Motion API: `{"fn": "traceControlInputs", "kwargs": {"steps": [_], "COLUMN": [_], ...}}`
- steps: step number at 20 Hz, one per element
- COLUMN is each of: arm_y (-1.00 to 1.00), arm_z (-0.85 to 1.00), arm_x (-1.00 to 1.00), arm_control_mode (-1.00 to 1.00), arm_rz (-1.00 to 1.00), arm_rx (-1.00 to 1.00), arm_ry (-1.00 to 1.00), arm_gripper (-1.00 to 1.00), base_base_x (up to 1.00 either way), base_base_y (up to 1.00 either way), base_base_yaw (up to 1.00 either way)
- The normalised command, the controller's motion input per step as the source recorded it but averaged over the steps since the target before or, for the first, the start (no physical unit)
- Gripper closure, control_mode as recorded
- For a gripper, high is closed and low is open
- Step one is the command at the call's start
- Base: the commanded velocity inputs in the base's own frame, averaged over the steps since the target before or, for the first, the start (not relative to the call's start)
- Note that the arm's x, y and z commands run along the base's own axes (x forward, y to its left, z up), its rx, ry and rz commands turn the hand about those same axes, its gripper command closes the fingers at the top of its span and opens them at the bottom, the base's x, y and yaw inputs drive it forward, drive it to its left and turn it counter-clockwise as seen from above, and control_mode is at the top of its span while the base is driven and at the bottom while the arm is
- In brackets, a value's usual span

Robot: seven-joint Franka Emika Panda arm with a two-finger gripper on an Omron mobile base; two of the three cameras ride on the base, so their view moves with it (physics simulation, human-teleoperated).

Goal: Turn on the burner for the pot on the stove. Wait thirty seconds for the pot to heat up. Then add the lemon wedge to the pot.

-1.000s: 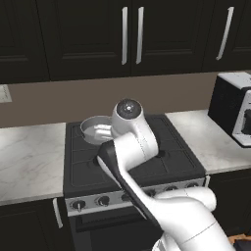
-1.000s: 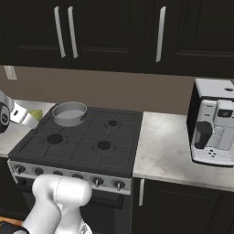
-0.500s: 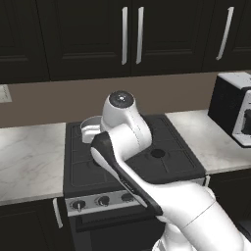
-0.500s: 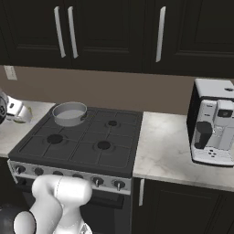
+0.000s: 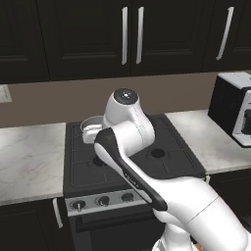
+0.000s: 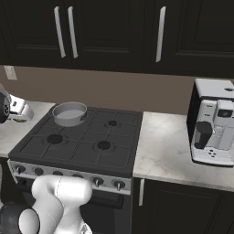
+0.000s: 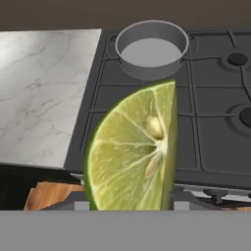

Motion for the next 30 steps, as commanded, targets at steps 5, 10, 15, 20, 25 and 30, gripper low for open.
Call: {"fn": "traceControlInputs", "kwargs": {"steps": [5,10,15,20,25,30], "arm_y": [-0.02,-0.18,-0.21,-0.18,-0.12,-0.05], "arm_z": [0.00,0.00,-0.02,-0.07,-0.14,-0.21], "arm_x": [0.09,0.28,0.52,0.65,0.75,0.75], "arm_control_mode": [-1.00,-1.00,-1.00,-1.00,-1.00,-1.00], "arm_rz": [0.00,0.00,0.00,0.00,0.00,0.00], "arm_rx": [0.00,0.00,0.00,0.00,0.00,0.00], "arm_ry": [0.00,0.00,-0.01,-0.01,-0.04,-0.04], "arm_gripper": [1.00,1.00,1.00,1.00,1.00,1.00], "base_base_x": [0.00,0.00,0.00,0.00,0.00,0.00], "base_base_y": [0.00,0.00,0.00,0.00,0.00,0.00], "base_base_yaw": [0.00,0.00,0.00,0.00,0.00,0.00]}}
